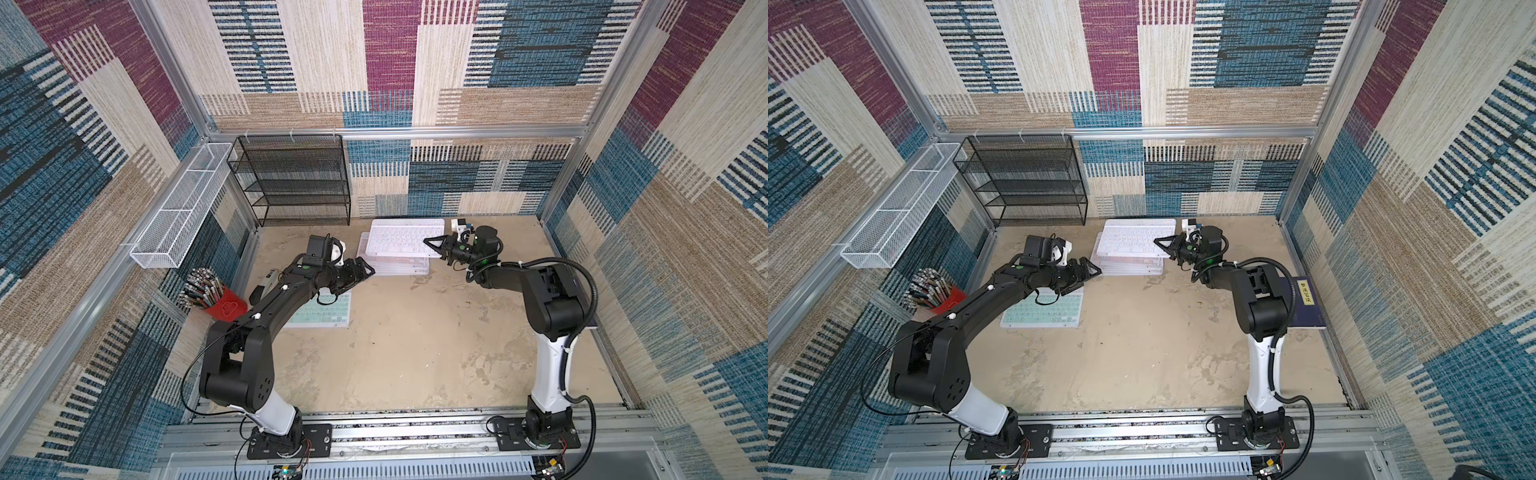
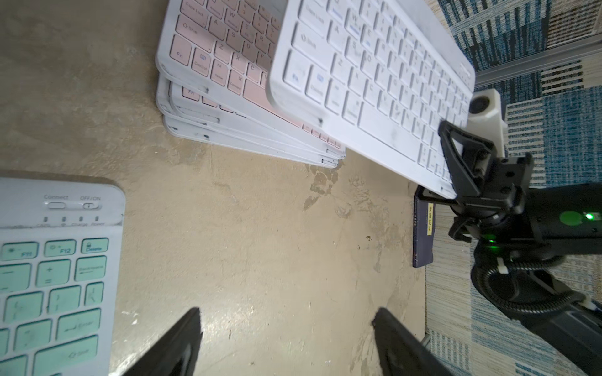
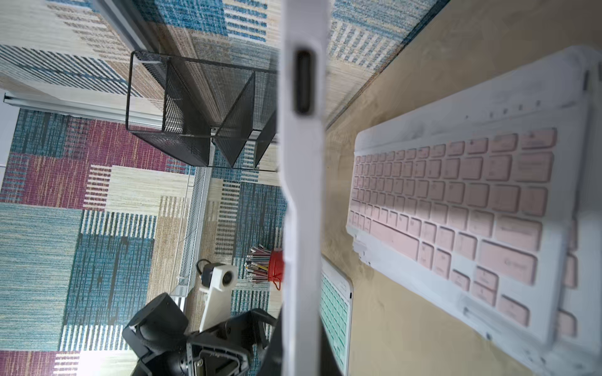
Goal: Stack the numeric keypads
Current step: Place the numeric keypad at the numeric keypad.
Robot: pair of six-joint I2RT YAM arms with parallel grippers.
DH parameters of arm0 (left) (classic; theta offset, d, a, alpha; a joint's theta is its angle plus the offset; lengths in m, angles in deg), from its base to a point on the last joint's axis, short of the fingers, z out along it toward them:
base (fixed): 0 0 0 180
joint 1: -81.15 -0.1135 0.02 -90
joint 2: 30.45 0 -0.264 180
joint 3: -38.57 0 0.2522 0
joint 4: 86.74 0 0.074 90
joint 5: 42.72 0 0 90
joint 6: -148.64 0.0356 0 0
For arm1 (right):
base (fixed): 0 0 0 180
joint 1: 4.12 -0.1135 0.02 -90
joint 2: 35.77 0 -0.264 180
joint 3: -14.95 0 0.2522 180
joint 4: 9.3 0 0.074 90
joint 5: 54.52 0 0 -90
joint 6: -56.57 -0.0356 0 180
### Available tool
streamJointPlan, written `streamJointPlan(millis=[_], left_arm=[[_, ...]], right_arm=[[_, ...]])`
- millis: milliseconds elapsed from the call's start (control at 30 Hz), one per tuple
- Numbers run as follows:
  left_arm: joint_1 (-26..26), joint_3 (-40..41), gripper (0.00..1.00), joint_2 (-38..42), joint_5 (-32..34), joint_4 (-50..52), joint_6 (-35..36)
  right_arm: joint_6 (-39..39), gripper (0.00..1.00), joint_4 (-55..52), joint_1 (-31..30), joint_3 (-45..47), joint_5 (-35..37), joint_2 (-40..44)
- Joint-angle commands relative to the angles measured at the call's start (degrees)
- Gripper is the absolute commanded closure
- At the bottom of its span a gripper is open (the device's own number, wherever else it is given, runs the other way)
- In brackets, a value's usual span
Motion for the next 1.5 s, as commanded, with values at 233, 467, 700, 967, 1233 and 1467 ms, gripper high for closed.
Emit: streamJointPlan(millis=[233,467,700,967,1233,1467], left_arm=[[-1.6,0.8,0.14,1.4,-0.1,1.6,0.4],[-2.6,1.1,0.14,2.1,0.7,3.0,1.5],[-2.7,1.8,0.14,1.7,0.6,2.0,1.1],[-2.6,2.5,0.14,0.9,0.2,0.8,0.5],[-2.6,3.6,0.14,1.0,0.0,0.0,0.0],[-2.6,4.1,0.14,0.9,-0.3,-0.9,-0.4]], right_arm=[[-1.8,1.0,1.3,-2.7,-15.0,1.2,-13.2],[0.5,1.0,-3.3,-3.0,-19.9,0.7,-17.6],[3.7,1.0,-9.7,-3.0,-22.6,0.5,-19.3],[5.1,1.0,-12.7,-3.1,-19.6,1.0,-16.9],[6.2,0.88,-16.7,-3.1,-20.8,0.9,-16.6],[8.2,0.72,-18.9,-3.1,-17.8,3.5,-13.2]])
